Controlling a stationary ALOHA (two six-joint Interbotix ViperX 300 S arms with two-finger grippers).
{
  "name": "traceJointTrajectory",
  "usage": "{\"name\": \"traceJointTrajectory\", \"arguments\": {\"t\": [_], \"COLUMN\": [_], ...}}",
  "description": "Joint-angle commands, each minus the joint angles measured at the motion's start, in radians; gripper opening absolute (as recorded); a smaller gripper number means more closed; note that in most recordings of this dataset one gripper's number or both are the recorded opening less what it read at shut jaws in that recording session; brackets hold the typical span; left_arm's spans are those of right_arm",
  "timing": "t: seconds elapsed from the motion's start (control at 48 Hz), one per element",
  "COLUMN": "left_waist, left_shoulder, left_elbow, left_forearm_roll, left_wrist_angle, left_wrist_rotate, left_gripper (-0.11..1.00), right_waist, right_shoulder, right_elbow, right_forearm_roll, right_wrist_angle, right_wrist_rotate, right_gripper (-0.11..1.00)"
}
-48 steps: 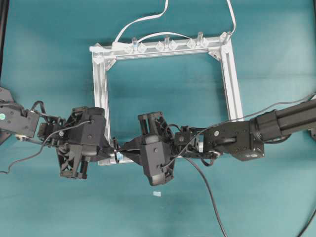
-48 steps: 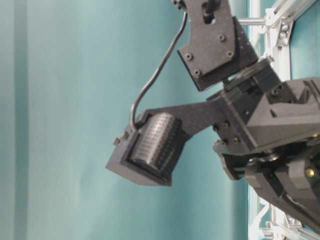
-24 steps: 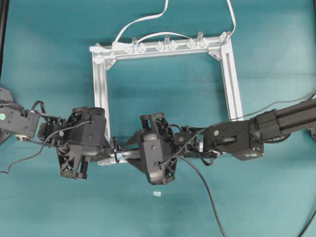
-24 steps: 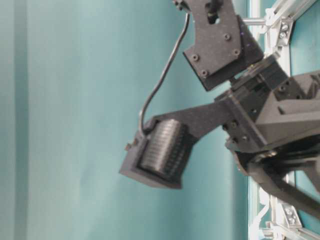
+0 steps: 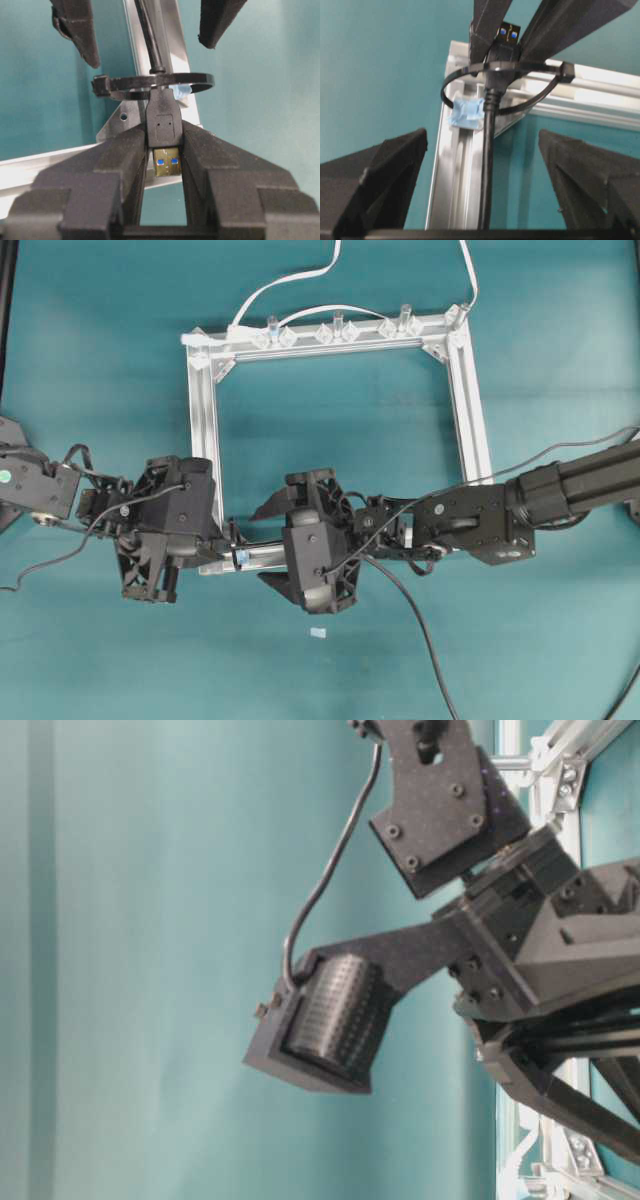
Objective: Insert the wire through the string loop located on the left side.
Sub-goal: 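Open the right gripper and pull the cable through with the left gripper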
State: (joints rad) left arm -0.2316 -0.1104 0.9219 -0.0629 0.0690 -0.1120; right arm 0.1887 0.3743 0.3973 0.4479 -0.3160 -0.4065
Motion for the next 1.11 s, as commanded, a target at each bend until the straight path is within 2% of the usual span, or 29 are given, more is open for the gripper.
{"name": "traceJointTrajectory", "arguments": {"t": [0.0,0.271,0.855,1.084], "left_waist": [-0.003,-0.003,-0.025,-0.049], "left_shoulder": [-0.017,-0.043,-0.167,-0.207], "left_elbow": [-0.02,-0.011,0.074,0.117], "left_forearm_roll": [0.003,0.003,-0.003,-0.003], "left_wrist_angle": [-0.005,0.06,0.166,0.178], "left_wrist_rotate": [-0.005,-0.005,-0.009,-0.078], "left_gripper": [0.2,0.2,0.2,0.2], "right_waist": [0.003,0.003,0.003,0.003], "right_shoulder": [-0.018,-0.018,-0.018,-0.018], "right_elbow": [-0.008,-0.008,-0.003,-0.003], "right_forearm_roll": [-0.002,-0.002,-0.002,-0.002], "right_wrist_angle": [-0.009,-0.009,-0.011,-0.011], "right_wrist_rotate": [0.002,0.002,0.002,0.002], "right_gripper": [0.93,0.93,0.93,0.93]}}
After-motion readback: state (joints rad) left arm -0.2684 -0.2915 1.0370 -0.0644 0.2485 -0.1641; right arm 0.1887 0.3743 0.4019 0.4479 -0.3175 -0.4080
